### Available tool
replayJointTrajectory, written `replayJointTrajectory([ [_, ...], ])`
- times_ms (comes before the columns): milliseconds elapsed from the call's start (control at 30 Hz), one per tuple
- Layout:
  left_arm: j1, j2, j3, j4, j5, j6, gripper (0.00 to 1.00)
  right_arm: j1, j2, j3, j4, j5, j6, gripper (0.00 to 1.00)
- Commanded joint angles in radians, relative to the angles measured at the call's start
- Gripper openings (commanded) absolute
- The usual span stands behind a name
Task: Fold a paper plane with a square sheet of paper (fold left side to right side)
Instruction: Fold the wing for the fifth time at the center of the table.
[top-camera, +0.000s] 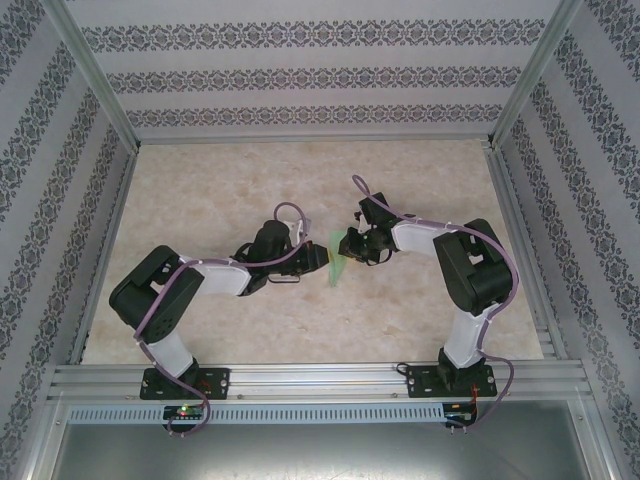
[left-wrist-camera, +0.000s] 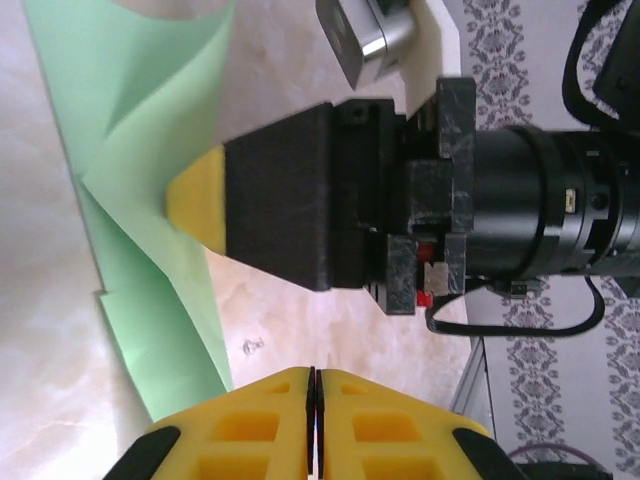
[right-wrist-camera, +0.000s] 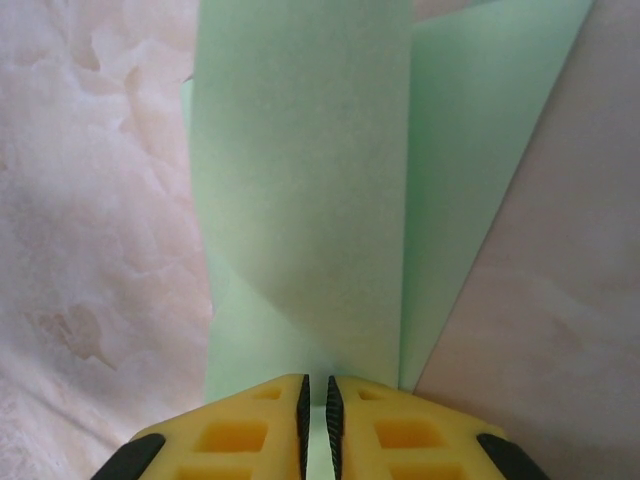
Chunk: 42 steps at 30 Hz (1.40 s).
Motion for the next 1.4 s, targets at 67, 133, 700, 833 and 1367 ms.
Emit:
replayJointTrajectory([
  [67, -0.061, 0.057, 0.080, -0.042, 0.082, -0.016, 0.12, -0.008, 0.045, -0.025, -0.056, 0.041, -0.003, 0.18],
  [133, -0.069, 0.078, 0.092, -0.049, 0.076, -0.016, 0.12, -0.006, 0.046, -0.024, -0.057, 0.039, -0.003, 0.18],
  [700, -0.070, 0.173, 0.078, -0.114, 0.014, 0.001, 0.11, 0.000, 0.046, -0.016, -0.072, 0.046, -0.008, 0.18],
  [833, -0.070, 0.179, 0.068, -0.112, 0.006, -0.005, 0.11, 0.001, 0.046, -0.014, -0.076, 0.048, -0.013, 0.18],
  [1367, -0.071, 0.215, 0.059, -0.157, -0.001, -0.025, 0.10, 0.005, 0.050, 0.001, -0.081, 0.042, -0.021, 0.18],
])
